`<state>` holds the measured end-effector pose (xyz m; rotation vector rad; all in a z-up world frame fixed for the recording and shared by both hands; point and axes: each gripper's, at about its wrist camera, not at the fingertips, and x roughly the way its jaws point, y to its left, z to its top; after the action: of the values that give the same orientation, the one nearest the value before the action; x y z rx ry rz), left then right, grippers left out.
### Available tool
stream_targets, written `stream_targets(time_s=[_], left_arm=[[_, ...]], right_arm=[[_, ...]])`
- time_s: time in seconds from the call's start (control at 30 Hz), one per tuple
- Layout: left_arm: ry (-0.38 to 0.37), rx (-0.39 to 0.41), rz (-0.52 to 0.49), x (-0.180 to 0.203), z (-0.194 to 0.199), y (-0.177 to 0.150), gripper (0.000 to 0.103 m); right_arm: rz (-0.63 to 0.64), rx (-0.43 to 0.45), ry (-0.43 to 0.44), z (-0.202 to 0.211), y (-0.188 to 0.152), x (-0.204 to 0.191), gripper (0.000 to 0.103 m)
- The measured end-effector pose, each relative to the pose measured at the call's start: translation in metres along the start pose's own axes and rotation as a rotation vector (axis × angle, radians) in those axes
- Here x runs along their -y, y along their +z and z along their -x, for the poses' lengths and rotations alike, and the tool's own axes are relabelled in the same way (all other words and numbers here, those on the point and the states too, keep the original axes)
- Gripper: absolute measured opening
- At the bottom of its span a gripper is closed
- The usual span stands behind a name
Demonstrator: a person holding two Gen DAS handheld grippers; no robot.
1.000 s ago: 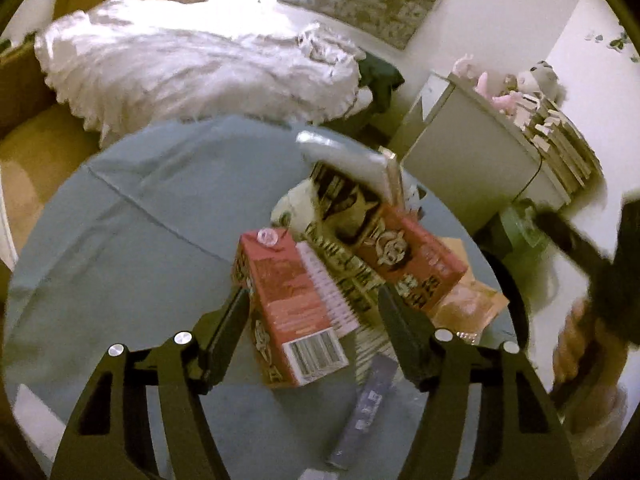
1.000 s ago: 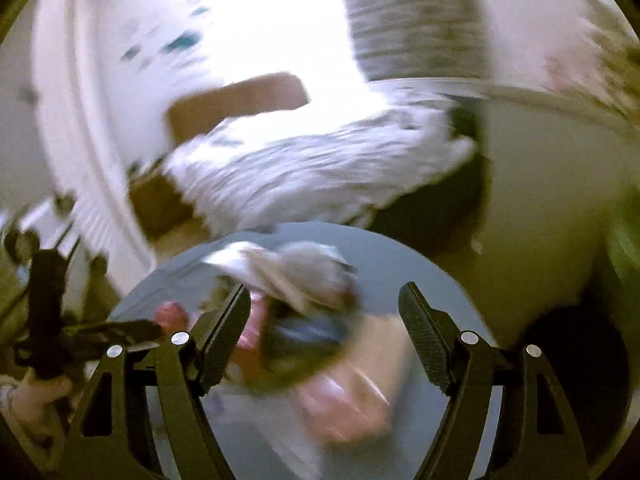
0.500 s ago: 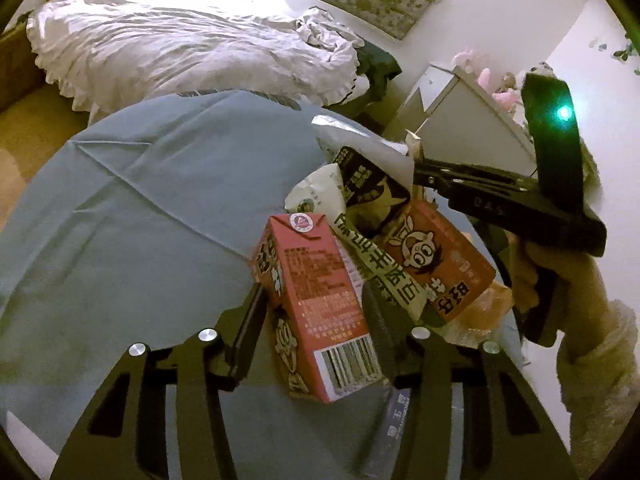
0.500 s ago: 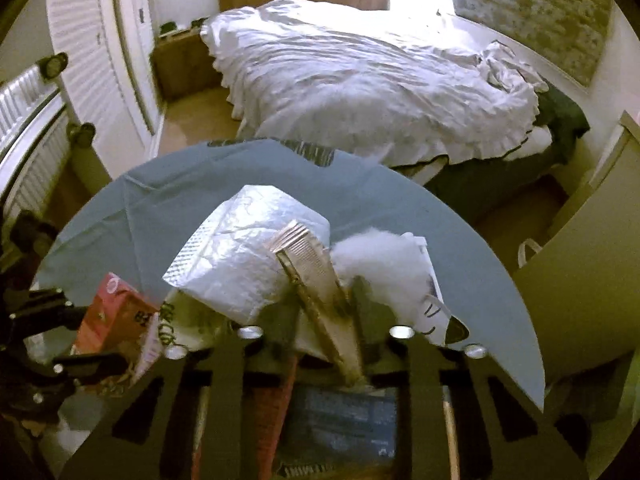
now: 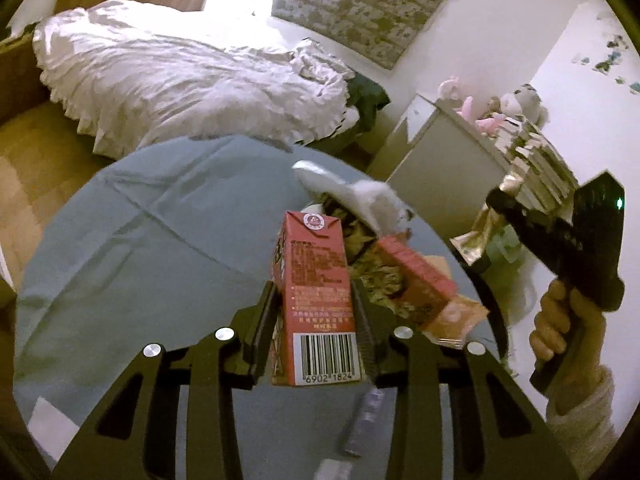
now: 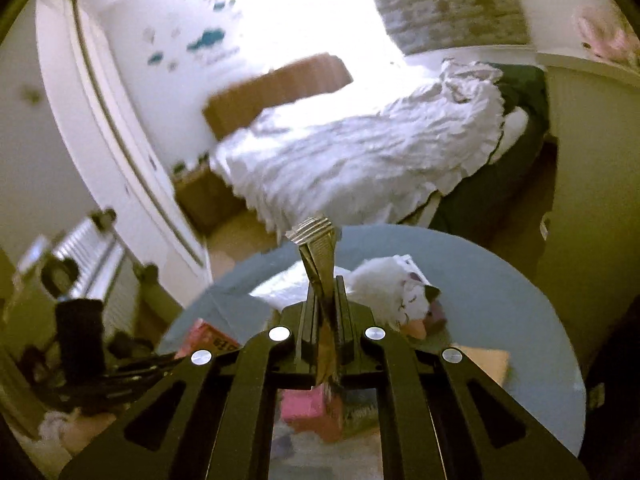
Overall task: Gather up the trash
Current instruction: 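Carry both items over the black bin and open both tools to drop them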
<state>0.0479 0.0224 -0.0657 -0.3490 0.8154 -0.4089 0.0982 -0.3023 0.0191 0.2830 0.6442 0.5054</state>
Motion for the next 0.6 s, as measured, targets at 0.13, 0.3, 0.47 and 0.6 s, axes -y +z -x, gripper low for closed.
stream_targets(time_s=[0.13, 0.3, 0.47, 0.6], left_arm=[[-0.048, 0.013, -0.049, 0.031, 0.006, 0.007, 0.037], [-0.148, 0.003, -0.142, 0.091, -0.008, 0.016, 0.037], [-0.258, -0.04, -0.225, 0.156, -0.043, 0.018, 0.037], [-0.334, -0.085, -0.267, 0.199, -0.077, 0.014, 0.037]], right_arm=[[-0.07, 0.091, -0.025, 0.044, -0.013, 0.027, 0.007], [-0.179, 0.18, -0.118, 0.091, -0.035, 0.08, 0.007], [-0.285, 0.252, -0.263, 0.133, -0.057, 0.139, 0.007], [-0.354, 0.297, -0.372, 0.154, -0.075, 0.178, 0.007]])
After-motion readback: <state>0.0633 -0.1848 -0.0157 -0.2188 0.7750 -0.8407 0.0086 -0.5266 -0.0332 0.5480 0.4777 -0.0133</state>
